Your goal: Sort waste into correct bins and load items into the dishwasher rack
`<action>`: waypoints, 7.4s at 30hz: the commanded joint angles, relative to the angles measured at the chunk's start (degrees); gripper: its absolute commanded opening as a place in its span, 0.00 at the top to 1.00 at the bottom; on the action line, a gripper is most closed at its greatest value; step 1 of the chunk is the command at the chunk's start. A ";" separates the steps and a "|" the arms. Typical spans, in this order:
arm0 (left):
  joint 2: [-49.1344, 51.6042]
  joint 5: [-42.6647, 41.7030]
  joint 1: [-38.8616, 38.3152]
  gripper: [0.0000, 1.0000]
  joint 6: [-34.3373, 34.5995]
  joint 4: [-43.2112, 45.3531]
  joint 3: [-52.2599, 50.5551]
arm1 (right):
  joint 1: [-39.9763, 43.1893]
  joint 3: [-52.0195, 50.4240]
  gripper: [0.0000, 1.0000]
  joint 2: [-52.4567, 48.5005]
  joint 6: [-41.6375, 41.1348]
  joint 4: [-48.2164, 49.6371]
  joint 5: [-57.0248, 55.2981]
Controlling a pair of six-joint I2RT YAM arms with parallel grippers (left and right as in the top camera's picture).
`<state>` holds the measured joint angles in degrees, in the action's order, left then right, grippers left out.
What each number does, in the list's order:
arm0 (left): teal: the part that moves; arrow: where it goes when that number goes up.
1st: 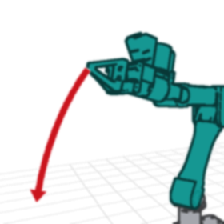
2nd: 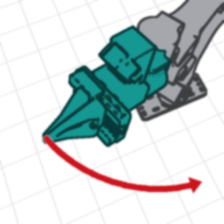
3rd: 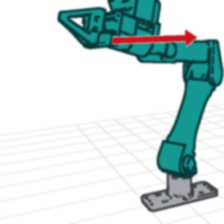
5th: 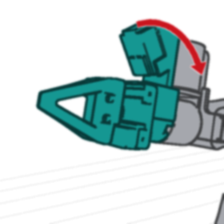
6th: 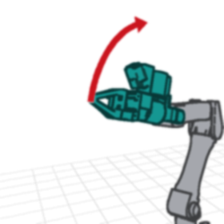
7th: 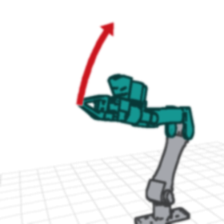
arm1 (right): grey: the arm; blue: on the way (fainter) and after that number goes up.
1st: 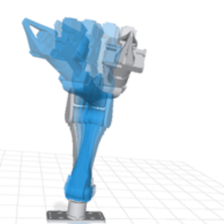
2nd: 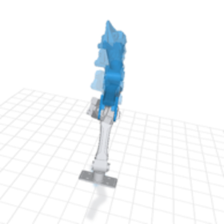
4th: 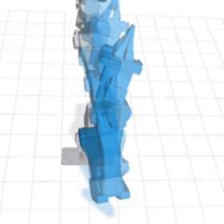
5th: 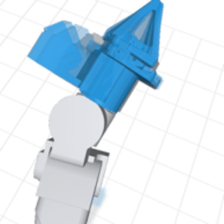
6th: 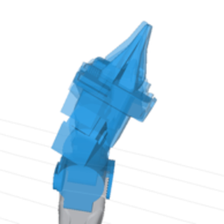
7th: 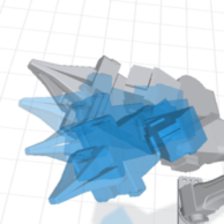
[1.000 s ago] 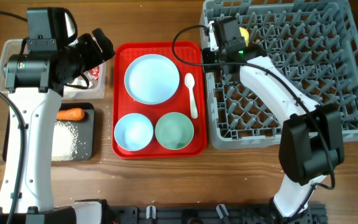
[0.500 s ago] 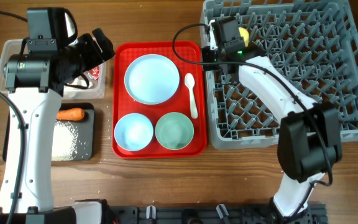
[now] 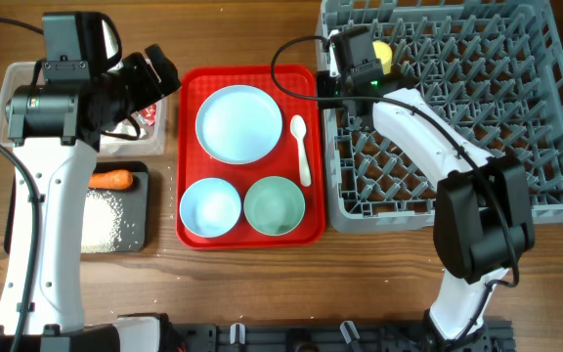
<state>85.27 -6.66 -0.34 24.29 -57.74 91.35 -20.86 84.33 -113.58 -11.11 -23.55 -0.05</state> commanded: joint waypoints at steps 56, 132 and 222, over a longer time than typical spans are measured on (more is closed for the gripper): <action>0.00 0.74 0.28 0.00 -0.94 0.00 0.15 | -15.28 -22.14 0.00 11.89 26.14 -5.66 10.84; 0.00 0.76 0.31 0.00 -0.94 0.00 0.15 | -20.09 -13.84 0.96 10.16 33.44 -5.44 2.49; 0.00 0.76 0.28 0.00 -0.94 0.00 0.15 | 4.63 -13.46 0.01 -3.52 77.53 59.30 -71.87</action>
<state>85.30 -6.63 -0.34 24.29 -57.87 91.35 -15.99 70.65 -117.97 70.83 33.91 -69.54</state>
